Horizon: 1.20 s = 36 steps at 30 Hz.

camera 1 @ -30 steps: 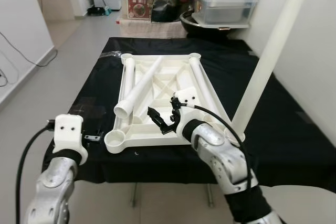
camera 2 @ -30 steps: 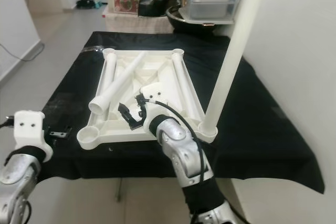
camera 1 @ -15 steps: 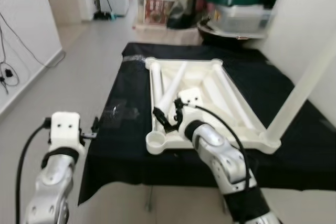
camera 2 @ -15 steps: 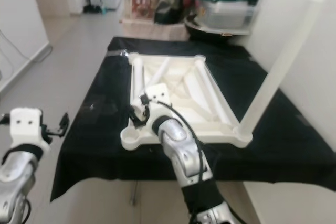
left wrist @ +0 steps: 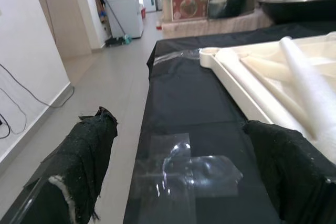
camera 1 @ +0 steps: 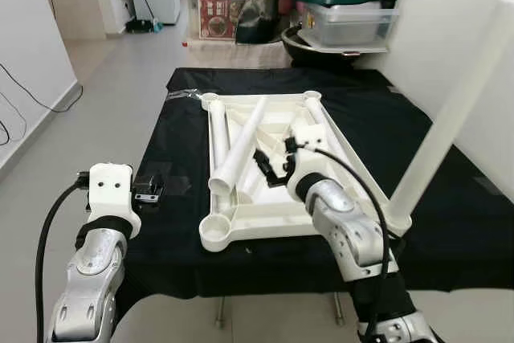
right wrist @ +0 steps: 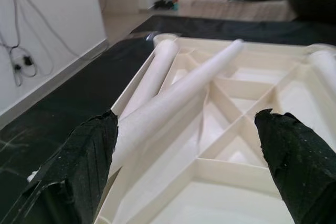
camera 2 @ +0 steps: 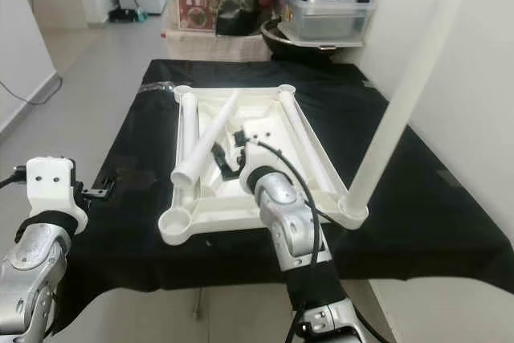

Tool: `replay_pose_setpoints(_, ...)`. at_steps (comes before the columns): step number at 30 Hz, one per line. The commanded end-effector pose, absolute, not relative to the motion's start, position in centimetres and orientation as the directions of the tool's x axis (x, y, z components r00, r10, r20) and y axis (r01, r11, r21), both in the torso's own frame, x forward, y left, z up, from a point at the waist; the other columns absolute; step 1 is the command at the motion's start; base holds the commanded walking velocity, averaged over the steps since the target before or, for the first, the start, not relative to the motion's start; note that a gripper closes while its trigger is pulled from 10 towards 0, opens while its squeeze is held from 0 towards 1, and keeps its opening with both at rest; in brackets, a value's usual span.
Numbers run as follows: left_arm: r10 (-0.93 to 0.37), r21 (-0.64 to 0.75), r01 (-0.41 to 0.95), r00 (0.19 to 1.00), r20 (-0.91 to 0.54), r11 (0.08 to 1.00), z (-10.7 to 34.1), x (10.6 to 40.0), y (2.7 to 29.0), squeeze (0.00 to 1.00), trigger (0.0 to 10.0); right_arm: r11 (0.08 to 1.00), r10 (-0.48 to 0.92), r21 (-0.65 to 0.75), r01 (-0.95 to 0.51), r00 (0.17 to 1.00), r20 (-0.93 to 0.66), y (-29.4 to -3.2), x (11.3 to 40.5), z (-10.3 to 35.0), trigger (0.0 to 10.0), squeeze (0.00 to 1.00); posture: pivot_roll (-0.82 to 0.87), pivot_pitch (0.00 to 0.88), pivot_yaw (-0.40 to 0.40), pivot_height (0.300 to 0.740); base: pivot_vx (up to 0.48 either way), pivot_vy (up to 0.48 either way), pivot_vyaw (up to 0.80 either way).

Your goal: Building children table

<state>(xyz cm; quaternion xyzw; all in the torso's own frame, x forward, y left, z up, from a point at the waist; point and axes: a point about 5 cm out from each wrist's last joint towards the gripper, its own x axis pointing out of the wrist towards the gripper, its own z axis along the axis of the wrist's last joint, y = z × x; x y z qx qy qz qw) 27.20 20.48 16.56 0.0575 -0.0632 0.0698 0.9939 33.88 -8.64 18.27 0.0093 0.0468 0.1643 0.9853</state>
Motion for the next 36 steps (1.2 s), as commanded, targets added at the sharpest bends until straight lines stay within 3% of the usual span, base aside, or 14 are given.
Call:
replay_pose_setpoints(1,0.127,0.113,-0.143,0.982,0.139,0.983,16.5,27.3,20.3,0.0,10.0,0.945,0.327,0.043,-0.324,0.941,-0.087,-8.5,34.1,18.4,10.0,0.0,0.1,0.0,-0.049,0.74,0.0,0.0,0.0)
replay_pose_setpoints(10,0.128,0.11,-0.148,0.977,0.174,0.983,16.9,27.3,20.0,0.0,10.0,0.946,0.325,0.05,-0.322,0.942,-0.089,-8.8,34.8,18.9,10.0,0.0,0.11,0.0,-0.053,0.74,0.0,0.0,0.0)
replay_pose_setpoints(15,0.143,0.108,-0.165,0.972,0.188,0.98,17.1,27.2,20.3,0.0,10.0,0.915,0.37,0.215,-0.341,0.923,-0.11,-9.2,36.6,20.3,10.0,0.0,0.11,0.0,-0.058,0.74,0.0,0.0,0.0)
replay_pose_setpoints(18,0.147,0.108,-0.169,0.971,0.19,0.98,17.2,27.2,20.4,0.0,10.0,0.909,0.376,0.236,-0.343,0.92,-0.111,-9.3,36.8,20.5,10.0,0.0,0.11,0.0,-0.058,0.74,0.0,0.0,0.0)
replay_pose_setpoints(26,0.201,0.114,-0.225,0.961,0.189,0.968,16.9,26.6,21.5,0.0,10.0,0.776,0.495,0.551,-0.305,0.837,-0.233,-8.1,38.3,19.0,10.0,0.0,0.14,0.0,-0.075,0.74,0.0,0.0,0.0)
replay_pose_setpoints(36,0.319,0.172,-0.337,0.94,0.124,0.926,15.0,24.8,23.6,0.0,10.0,0.715,0.55,0.654,-0.246,0.775,-0.31,-7.1,38.6,16.4,10.0,0.0,0.16,0.0,-0.092,0.74,0.0,0.0,0.0)
